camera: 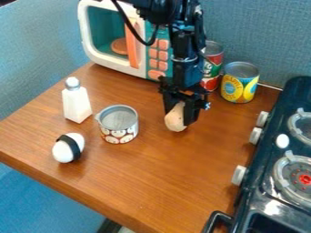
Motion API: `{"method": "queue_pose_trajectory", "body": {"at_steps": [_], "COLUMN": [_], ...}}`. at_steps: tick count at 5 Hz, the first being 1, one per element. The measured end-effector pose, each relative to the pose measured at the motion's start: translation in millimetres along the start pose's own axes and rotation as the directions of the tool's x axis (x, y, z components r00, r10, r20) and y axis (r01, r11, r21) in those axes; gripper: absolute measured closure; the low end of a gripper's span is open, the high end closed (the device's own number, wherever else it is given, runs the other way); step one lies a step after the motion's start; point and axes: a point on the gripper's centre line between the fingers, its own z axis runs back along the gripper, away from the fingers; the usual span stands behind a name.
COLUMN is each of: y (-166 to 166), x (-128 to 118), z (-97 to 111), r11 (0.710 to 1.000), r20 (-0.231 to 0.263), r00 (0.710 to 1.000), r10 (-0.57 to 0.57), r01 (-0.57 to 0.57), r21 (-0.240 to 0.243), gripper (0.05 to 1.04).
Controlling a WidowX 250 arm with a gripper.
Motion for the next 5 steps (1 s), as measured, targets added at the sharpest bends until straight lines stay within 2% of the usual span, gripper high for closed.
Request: {"method": "queue_pose_trajectory", "body": {"at_steps": [2,3,4,5], "y": [-17.9,-30.5,-41.8,-60.4], "x": [4.6,12.4,24.0,24.5], "z": [6.6,16.6,15.4,0.3], "r11": [0.999,0.998,0.996,0.968], "r20": [0.001,0.020,0.025,0.069], "r00": [0.999,0.998,0.996,0.988], "r10": [-0.035,-0.062,-0.081,-0.142], "r01": [0.035,0.063,0.082,0.153], "r21": [-0.006,-0.011,-0.045,-0.201], "gripper": [0.438,0.438,0.438,0.438]}}
